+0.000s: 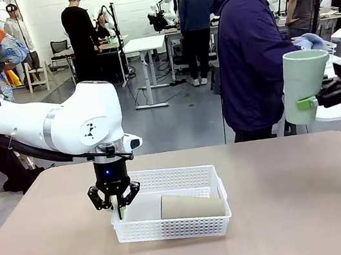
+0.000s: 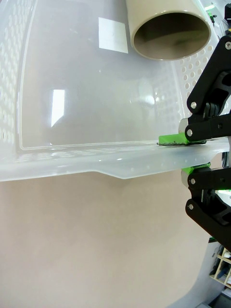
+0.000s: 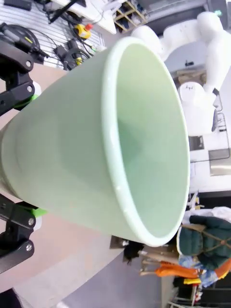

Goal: Clean and organize the cups into the basket.
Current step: Pick up the Reusable plastic cup from the right side of the table and stack it inside the Organizing basket in the center of the table.

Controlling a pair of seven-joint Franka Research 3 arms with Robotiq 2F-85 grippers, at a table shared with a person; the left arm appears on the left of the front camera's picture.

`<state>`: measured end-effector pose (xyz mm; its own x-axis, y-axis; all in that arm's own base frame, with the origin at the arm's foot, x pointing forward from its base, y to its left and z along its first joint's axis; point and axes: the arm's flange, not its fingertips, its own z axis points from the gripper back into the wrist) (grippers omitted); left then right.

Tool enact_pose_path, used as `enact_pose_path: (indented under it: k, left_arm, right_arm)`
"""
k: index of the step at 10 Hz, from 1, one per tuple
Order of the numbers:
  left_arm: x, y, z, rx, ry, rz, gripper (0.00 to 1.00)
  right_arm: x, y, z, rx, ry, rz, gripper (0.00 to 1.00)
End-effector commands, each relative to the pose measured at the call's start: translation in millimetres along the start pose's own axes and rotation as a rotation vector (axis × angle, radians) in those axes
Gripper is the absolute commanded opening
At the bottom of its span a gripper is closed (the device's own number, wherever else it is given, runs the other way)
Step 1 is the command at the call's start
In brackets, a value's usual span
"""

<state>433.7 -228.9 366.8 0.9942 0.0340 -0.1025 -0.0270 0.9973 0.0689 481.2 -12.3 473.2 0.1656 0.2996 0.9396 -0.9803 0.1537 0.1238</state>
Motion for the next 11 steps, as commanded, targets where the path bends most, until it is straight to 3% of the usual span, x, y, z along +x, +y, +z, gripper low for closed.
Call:
enact_pose_path:
  k: [1,2,5,6,8,10,11]
  left_arm:
    - [0.0,0.2,2.3,0.005,-0.008,-0.003,0.00]
    - [0.0,0.2,2.3,0.005,-0.008,-0.003,0.00]
    - [0.0,0.2,2.3,0.005,-0.008,-0.003,0.00]
    - [0.0,0.2,2.3,0.005,-0.008,-0.003,0.00]
    - [0.0,0.2,2.3,0.005,-0.008,-0.003,0.00]
    - [0.0,0.2,2.3,0.005,-0.008,-0.003,0.00]
    - [0.0,0.2,2.3,0.005,-0.008,-0.003,0.00]
  right_arm:
    - [-14.9,-3.4,-13.1,-0.104,0.050,-0.057,0.36]
    - [0.0,0.0,0.0,0.000,0.000,0.000,0.36]
    - [0.0,0.0,0.0,0.000,0.000,0.000,0.36]
    - [0.2,0.1,-1.1,-0.025,0.014,-0.016,0.82]
    - [76.5,38.8,-39.5,0.022,0.363,0.229,0.82]
    - [130.7,54.0,-107.8,0.139,0.614,0.292,0.82]
    - [141.5,54.8,-145.6,0.189,0.715,0.290,0.82]
